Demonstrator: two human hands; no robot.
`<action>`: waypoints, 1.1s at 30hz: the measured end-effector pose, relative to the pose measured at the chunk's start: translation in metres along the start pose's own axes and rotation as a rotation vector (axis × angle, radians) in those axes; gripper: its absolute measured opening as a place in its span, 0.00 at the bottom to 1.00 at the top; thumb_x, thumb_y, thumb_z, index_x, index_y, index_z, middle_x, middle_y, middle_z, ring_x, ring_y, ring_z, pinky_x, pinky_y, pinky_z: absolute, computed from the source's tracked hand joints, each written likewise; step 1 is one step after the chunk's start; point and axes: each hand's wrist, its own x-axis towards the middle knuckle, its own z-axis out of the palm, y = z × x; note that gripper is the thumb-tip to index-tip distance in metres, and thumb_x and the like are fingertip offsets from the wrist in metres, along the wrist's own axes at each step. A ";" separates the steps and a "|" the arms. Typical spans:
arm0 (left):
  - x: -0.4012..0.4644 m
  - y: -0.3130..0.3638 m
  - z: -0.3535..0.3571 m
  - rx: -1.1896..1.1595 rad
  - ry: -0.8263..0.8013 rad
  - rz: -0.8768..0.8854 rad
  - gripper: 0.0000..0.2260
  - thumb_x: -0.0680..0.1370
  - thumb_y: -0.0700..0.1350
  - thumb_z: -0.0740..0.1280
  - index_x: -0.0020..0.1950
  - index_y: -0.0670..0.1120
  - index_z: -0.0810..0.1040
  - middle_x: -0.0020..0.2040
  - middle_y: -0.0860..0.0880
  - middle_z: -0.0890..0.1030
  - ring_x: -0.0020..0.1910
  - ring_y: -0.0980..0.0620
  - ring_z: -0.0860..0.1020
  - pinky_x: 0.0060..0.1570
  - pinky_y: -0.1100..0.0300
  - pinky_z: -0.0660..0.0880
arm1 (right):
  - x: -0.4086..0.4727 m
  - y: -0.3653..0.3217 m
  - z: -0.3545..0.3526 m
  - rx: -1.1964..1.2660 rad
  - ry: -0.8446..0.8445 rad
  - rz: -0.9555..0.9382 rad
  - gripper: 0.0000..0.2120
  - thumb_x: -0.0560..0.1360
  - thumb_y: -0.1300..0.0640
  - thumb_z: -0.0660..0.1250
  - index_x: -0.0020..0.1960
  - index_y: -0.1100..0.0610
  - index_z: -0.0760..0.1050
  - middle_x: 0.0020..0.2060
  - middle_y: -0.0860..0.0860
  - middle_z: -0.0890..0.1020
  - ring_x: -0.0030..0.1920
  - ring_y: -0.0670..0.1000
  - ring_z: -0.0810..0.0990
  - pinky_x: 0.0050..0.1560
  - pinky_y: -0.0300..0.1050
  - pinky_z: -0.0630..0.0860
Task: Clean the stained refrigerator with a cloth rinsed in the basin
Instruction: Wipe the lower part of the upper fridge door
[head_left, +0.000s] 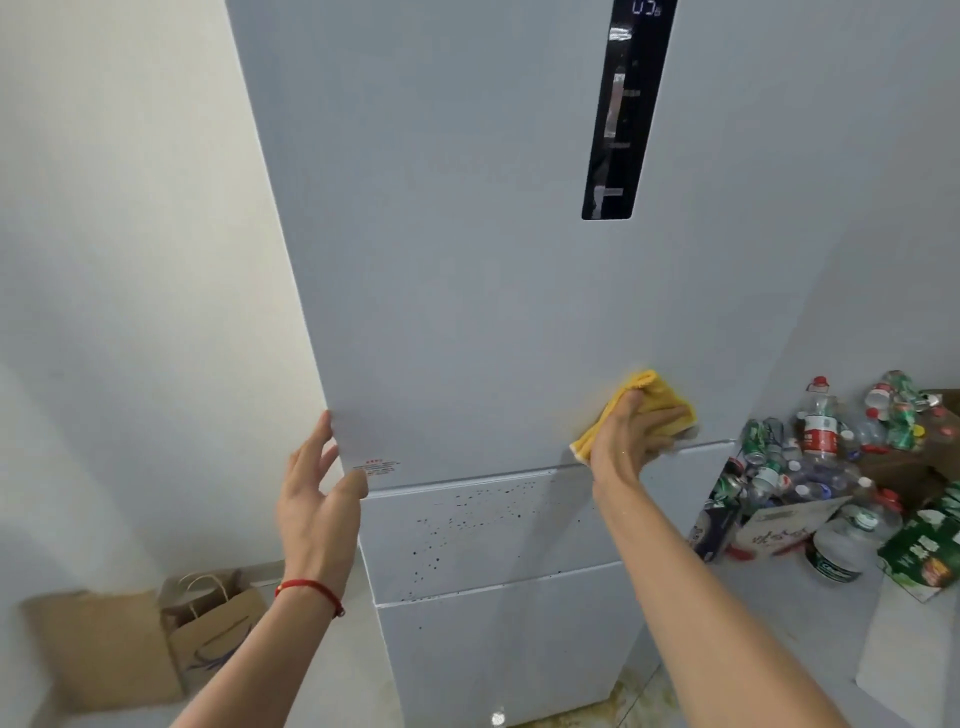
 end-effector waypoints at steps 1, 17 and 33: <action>0.000 0.001 -0.002 -0.018 -0.035 -0.013 0.33 0.72 0.36 0.65 0.72 0.65 0.72 0.69 0.61 0.76 0.68 0.60 0.75 0.64 0.48 0.76 | -0.018 0.005 0.014 -0.005 -0.017 -0.013 0.36 0.85 0.37 0.45 0.82 0.47 0.28 0.83 0.59 0.37 0.82 0.66 0.46 0.79 0.67 0.51; 0.046 -0.038 -0.081 -0.058 -0.222 -0.261 0.18 0.81 0.44 0.60 0.70 0.51 0.77 0.64 0.51 0.80 0.66 0.51 0.77 0.66 0.46 0.74 | -0.258 0.056 0.159 0.026 -0.290 -0.192 0.36 0.87 0.55 0.53 0.82 0.50 0.29 0.82 0.54 0.35 0.82 0.54 0.52 0.77 0.47 0.60; 0.010 -0.075 -0.159 0.044 -0.207 -0.444 0.09 0.80 0.45 0.67 0.54 0.46 0.87 0.43 0.46 0.86 0.41 0.49 0.82 0.38 0.57 0.78 | -0.262 0.102 0.097 0.343 -1.013 0.606 0.27 0.83 0.45 0.56 0.64 0.65 0.82 0.61 0.66 0.83 0.63 0.65 0.82 0.70 0.65 0.73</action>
